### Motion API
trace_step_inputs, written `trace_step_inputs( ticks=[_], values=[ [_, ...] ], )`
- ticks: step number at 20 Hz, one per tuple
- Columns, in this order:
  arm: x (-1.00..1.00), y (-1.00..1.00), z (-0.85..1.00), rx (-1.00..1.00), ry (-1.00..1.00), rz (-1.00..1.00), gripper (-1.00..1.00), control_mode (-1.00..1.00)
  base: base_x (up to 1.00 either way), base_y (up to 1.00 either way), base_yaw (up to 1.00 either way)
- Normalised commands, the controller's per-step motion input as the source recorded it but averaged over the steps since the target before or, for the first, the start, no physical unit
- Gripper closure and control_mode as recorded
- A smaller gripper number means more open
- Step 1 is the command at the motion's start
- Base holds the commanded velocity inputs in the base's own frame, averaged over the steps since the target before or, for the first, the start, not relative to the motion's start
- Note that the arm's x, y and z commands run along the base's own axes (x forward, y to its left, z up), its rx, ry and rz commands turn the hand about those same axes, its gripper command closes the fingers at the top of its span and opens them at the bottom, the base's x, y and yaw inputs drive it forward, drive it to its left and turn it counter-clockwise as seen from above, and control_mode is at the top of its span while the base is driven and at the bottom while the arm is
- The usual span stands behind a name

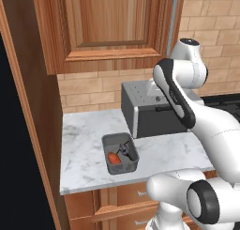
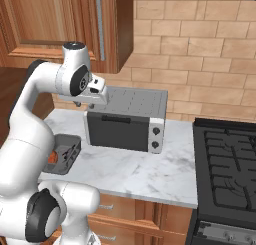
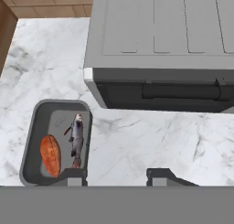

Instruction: Place the tupperware on the top shelf of the fridge. Make space for the tupperware among the existing items by rearranging them on the shelves if needed. Close the fridge door when finished.

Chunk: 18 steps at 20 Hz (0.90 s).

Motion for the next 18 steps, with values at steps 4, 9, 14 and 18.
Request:
trace_step_inputs(
  ticks=[4, 9, 14, 18],
  values=[
    [0.0, 0.0, 0.0, 0.0, 0.0, 0.0, -1.0, -1.0, 0.0, 0.0, 0.0],
    [0.0, 0.0, 0.0, 0.0, 0.0, 0.0, -1.0, -1.0, 0.0, 0.0, 0.0],
    [0.0, 0.0, 0.0, 0.0, 0.0, 0.0, -1.0, -1.0, 0.0, 0.0, 0.0],
    [0.0, 0.0, 0.0, 0.0, 0.0, 0.0, -1.0, -1.0, 0.0, 0.0, 0.0]
  ],
)
